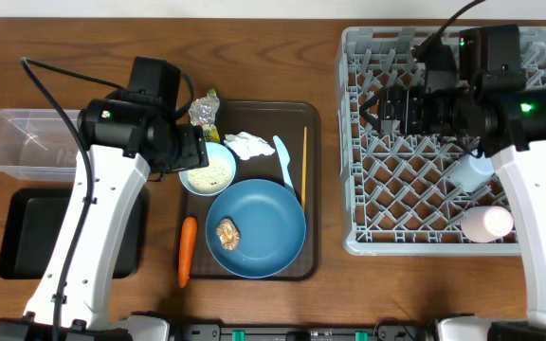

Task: Sort waste into correct bins and load items into the dishwasher rack
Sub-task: 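Grasp the orange carrot on the tray with the left gripper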

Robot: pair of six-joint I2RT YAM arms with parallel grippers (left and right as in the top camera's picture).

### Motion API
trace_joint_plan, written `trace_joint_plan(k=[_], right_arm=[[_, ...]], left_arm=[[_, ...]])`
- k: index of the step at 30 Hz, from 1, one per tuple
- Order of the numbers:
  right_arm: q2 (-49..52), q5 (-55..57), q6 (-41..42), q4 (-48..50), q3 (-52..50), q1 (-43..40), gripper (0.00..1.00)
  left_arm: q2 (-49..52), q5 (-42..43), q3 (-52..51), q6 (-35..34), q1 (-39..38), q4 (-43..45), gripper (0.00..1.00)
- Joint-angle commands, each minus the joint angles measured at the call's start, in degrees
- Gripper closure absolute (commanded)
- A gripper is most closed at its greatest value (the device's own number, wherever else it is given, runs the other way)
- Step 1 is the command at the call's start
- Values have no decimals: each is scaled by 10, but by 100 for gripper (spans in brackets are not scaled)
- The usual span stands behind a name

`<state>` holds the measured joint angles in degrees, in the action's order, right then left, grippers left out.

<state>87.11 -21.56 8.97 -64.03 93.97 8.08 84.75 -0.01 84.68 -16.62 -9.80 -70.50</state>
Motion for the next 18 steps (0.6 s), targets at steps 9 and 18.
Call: trace_joint_plan(k=[9,18], right_arm=[[14,5,-3,2,0,52,4],[14,8,-3,0,0,51,4]], left_arm=[[13,-10,-131,-60,15,-80,33],[-54,37,-268,-66,17,2,35]])
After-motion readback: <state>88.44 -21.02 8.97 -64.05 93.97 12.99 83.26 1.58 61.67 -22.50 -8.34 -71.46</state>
